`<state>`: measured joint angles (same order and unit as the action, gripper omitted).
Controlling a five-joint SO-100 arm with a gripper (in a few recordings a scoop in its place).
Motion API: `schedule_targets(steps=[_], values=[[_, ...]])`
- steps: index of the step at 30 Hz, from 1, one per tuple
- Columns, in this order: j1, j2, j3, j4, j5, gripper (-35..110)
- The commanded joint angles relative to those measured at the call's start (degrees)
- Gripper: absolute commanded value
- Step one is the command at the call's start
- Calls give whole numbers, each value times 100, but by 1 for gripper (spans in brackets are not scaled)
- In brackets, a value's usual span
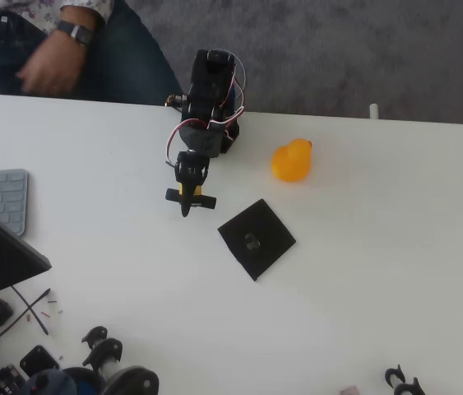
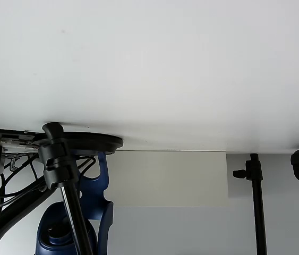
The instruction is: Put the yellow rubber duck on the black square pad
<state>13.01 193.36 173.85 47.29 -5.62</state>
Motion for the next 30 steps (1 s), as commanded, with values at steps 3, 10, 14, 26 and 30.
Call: schedule_targets(steps=[3,10,14,26,30], values=[[158,114,105,0,-70,-2],[149,114,105,0,-70,-2],[149,114,105,0,-70,-2],[149,114,105,-9,-70,-2],[149,114,44,-26,-70,-2]])
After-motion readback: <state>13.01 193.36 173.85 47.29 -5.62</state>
